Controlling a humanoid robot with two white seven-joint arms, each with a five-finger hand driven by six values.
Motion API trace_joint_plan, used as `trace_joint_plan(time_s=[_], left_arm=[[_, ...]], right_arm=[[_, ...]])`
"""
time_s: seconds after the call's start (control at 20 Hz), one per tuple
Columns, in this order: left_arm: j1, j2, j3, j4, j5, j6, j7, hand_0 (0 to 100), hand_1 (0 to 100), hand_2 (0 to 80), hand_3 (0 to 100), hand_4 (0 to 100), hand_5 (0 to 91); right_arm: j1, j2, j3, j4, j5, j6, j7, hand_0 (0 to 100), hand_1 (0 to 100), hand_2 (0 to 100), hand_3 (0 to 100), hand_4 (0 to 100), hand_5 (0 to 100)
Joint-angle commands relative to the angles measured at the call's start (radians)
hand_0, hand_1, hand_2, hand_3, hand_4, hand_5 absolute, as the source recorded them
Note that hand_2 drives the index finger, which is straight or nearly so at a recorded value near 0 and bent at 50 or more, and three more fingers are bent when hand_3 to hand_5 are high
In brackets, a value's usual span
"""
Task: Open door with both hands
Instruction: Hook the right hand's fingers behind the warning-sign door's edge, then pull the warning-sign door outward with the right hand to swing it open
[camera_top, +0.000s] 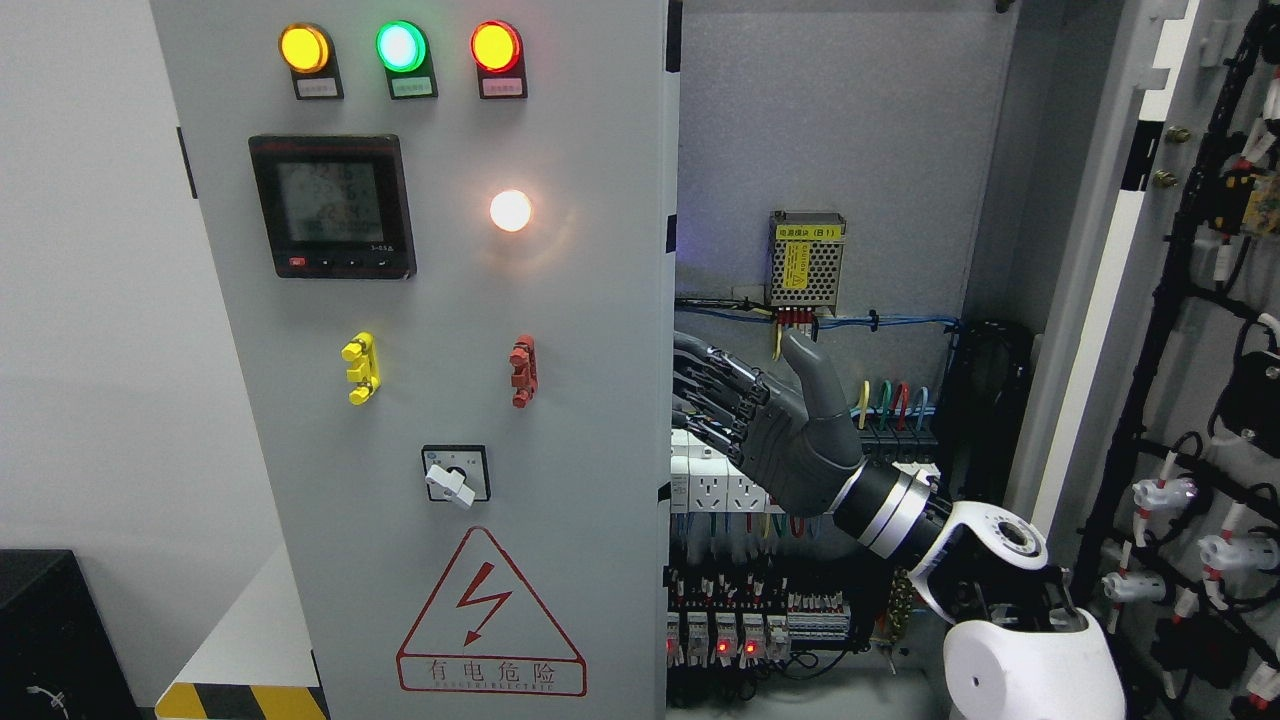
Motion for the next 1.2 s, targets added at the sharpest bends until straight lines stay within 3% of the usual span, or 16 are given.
trace_joint_plan(time_s=[0.0, 0.2, 0.4, 0.55, 0.95, 1.05, 1.15], left_arm=[[0.023, 0.000, 0.000, 0.005, -0.011, 0.000, 0.000, 0, 0, 0.0, 0, 0, 0.0], [0.023, 0.000, 0.000, 0.005, -0.011, -0.002, 0.000, 0, 0, 0.0, 0, 0, 0.0], [0.023, 0.000, 0.000, 0.005, -0.011, -0.002, 0.000, 0, 0, 0.0, 0, 0, 0.0], [0.023, 0.000, 0.000, 0.005, -0.011, 0.000, 0.000, 0, 0, 0.0, 0, 0, 0.0], [0.023, 0.000, 0.000, 0.005, -0.011, 0.000, 0.000, 0, 0, 0.0, 0, 0, 0.0], [0.023, 0.000, 0.000, 0.005, -0.011, 0.000, 0.000, 0, 0, 0.0, 0, 0, 0.0], [0.023, 0.000, 0.000, 0.005, -0.011, 0.000, 0.000, 0, 0, 0.0, 0, 0, 0.0]], right_arm=[[-0.016, -0.006, 0.030, 0.019, 0.000, 0.012, 0.005, 0, 0, 0, 0, 0, 0], [-0.027, -0.003, 0.038, 0.017, 0.003, 0.012, 0.037, 0, 0, 0, 0, 0, 0], [-0.030, -0.003, 0.040, 0.015, 0.001, 0.012, 0.044, 0, 0, 0, 0, 0, 0], [-0.025, -0.002, 0.041, 0.012, 0.004, 0.012, 0.079, 0, 0, 0, 0, 0, 0], [-0.015, -0.002, 0.043, 0.009, 0.000, 0.012, 0.084, 0, 0, 0, 0, 0, 0], [0.029, -0.006, 0.073, -0.041, -0.002, 0.014, 0.087, 0, 0, 0, 0, 0, 0], [0.097, -0.028, 0.168, -0.147, -0.046, 0.014, 0.087, 0, 0, 0, 0, 0, 0]])
